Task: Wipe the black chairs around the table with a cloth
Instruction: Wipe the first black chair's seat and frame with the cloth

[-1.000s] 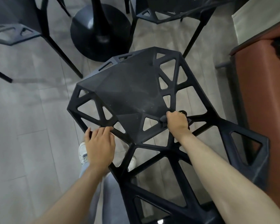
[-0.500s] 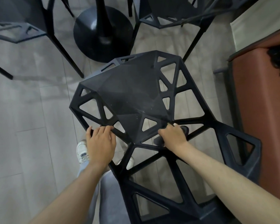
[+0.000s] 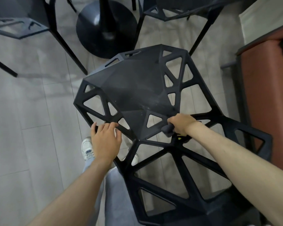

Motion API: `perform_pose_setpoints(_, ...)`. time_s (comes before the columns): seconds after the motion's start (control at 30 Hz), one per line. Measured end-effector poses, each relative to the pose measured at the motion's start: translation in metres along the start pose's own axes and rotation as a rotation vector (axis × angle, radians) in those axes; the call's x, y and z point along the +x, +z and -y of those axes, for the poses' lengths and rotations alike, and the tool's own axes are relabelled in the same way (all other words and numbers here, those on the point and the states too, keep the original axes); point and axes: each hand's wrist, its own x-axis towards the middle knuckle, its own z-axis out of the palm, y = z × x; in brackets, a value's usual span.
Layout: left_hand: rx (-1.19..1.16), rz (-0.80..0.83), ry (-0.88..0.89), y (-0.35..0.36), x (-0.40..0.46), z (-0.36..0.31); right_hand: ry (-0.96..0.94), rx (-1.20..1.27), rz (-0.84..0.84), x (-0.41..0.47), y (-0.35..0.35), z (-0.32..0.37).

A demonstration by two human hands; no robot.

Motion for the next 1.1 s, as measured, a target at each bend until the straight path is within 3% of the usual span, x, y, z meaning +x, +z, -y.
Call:
perform_pose_setpoints(0.13,-0.017,0.021,-0.013,-0.004,-0.001,-0.003,-0.209,-0.185,0.094,-0.032,-0.013,0.02)
perform_pose_setpoints(0.3,-0.031,0.025,-0.013,-0.005,0.0,-0.002,-0.302,-0.25,0.168,-0.056,-0.021,0.036)
perform_pose_setpoints(0.47,-0.04,0.02,-0.018,-0.005,0.0,-0.002,-0.156,-0.22,0.057,-0.062,-0.01,0.033)
perform_pose_setpoints(0.8,-0.048,-0.034,-0.016,0.002,-0.001,-0.001,0.223,-0.218,-0.122,0.031,0.005,0.007)
perform_pose_setpoints(1.1,-0.055,-0.029,-0.021,-0.001,-0.002,-0.002,0.145,-0.057,-0.102,0.012,0.009,0.012)
